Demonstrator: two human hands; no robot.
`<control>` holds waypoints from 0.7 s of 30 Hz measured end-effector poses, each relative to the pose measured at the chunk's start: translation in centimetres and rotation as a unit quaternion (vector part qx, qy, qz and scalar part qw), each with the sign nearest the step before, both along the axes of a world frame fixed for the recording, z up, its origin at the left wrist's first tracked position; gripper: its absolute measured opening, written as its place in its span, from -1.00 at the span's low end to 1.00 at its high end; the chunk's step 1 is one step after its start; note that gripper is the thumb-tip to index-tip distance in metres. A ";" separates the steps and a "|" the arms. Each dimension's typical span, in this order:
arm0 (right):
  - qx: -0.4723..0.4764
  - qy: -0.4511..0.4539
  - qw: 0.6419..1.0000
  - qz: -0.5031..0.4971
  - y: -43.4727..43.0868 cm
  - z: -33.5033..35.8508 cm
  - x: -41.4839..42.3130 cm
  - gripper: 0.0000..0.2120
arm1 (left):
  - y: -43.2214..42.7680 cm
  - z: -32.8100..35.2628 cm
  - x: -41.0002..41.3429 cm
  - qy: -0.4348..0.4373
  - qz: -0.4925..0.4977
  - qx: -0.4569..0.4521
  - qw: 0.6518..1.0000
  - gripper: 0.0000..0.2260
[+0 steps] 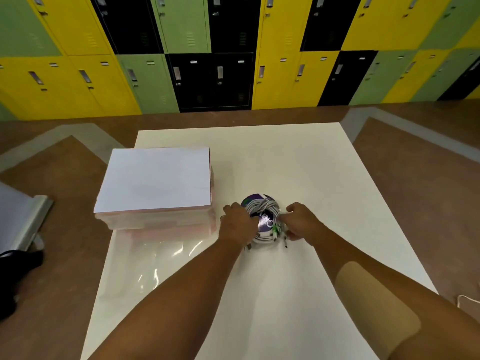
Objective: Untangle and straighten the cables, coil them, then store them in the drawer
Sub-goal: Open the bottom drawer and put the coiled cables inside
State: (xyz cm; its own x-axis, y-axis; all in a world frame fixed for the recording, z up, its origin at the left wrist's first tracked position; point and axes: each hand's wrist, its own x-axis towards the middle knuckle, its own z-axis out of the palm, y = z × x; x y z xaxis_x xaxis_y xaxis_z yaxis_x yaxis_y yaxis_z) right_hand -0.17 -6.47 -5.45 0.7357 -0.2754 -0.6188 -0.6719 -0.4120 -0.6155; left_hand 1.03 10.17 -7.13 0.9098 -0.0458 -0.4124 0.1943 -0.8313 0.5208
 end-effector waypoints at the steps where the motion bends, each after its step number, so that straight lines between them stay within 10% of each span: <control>1: 0.014 0.004 1.000 -0.002 0.0 -0.3 0.1 -0.56 | -0.3 -0.2 0.2 0.001 0.001 0.010 1.000 -0.53; 7: 0.005 -0.030 1.000 -0.004 0.4 -1.1 -0.3 -0.92 | -0.2 -1.2 1.2 0.044 0.075 -0.052 0.995 -0.59; 21: 0.166 -0.140 0.970 -0.113 0.3 2.8 -4.9 -0.73 | 2.3 4.2 -2.9 0.038 0.105 -0.359 0.927 -0.92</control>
